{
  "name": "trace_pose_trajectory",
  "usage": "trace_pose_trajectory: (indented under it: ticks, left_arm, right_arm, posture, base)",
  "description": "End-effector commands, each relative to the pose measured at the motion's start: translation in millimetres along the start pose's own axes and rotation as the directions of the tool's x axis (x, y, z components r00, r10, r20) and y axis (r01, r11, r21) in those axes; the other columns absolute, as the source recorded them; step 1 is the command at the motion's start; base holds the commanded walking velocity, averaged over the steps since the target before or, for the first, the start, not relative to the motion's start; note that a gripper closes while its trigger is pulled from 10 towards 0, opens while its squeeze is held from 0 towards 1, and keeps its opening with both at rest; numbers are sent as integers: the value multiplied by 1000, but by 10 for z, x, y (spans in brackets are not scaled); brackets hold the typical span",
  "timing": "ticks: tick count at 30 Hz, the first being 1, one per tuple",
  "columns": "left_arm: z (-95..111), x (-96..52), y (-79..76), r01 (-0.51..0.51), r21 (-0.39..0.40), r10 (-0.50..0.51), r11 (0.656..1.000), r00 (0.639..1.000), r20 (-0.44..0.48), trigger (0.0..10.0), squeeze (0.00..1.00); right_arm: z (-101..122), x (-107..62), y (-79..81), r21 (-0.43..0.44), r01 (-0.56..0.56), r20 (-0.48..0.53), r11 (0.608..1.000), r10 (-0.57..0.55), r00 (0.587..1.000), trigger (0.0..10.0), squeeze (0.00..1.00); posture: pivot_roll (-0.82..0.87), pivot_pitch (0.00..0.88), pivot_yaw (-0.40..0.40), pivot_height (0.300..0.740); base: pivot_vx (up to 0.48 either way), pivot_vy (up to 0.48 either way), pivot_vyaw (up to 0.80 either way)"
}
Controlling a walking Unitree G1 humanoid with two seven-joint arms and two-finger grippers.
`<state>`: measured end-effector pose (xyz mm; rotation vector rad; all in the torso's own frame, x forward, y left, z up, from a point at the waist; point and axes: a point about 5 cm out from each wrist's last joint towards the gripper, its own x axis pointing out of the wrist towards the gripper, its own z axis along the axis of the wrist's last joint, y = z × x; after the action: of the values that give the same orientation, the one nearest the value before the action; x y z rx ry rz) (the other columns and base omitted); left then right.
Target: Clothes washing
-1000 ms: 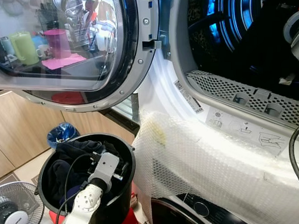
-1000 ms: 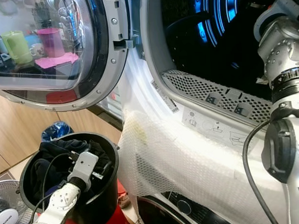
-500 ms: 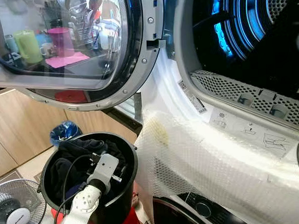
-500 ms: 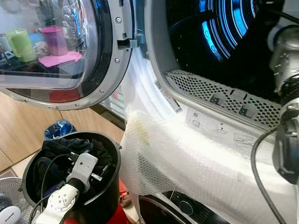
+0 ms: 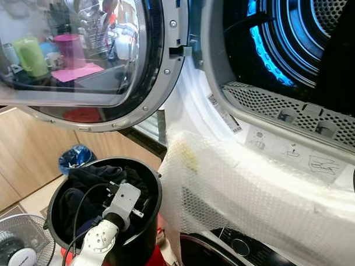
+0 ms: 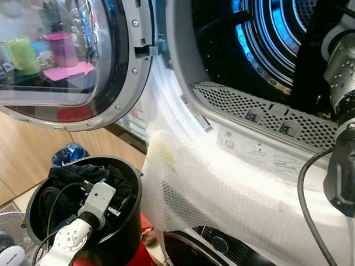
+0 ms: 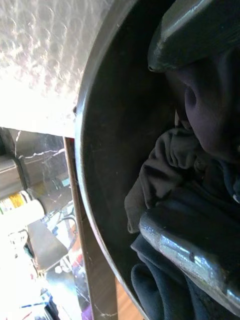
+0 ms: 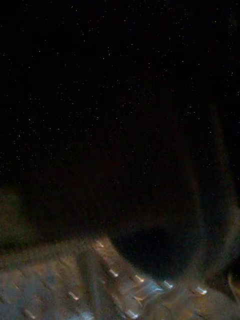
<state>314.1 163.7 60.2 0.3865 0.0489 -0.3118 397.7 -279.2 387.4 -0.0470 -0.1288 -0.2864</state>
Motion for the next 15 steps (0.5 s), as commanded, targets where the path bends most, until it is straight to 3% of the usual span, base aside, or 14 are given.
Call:
trace_pose_trajectory:
  ticks: [1,3,5,6,8,11,15]
  left_arm:
    - [-20,-10,-27,26,16,-25,1000,1000,-17,10000,0]
    - [-28,-13,-36,32,17,-32,999,999,-23,10000,0]
    - [-30,-14,-42,36,18,-36,999,999,-23,10000,0]
    - [-27,-20,-42,38,19,-37,999,999,-20,10000,0]
    - [-25,-28,-28,29,15,-29,999,999,-16,10000,0]
    - [-43,-44,-16,33,14,-32,999,999,-23,10000,0]
    - [-51,-39,-44,51,17,-50,999,998,-30,10000,0]
  right_arm:
    - [-135,8,80,-90,-65,-57,994,60,997,10000,1000]
    - [-76,3,-13,-94,-4,-14,996,3,1000,10000,1000]
    - [148,-24,-167,87,86,107,992,-95,990,10000,1000]
    - [357,-78,-340,203,163,209,966,-205,956,10000,1000]
    - [545,-134,-421,173,189,313,967,-236,920,10000,1000]
    - [485,-108,-358,53,186,281,981,-193,940,10000,1000]
    - [140,-29,-211,50,113,116,992,-119,986,10000,1000]
  posture:
    - [74,0,-8,740]
    - [76,0,-8,740]
    - [76,0,-8,740]
    - [94,6,-9,740]
    - [97,7,-9,740]
    - [90,9,-4,740]
    - [90,9,-4,740]
  base:
    - [0,0,0]
    - [0,0,0]
    - [0,0,0]
    - [0,0,0]
    - [0,0,0]
    - [0,0,0]
    - [0,0,0]
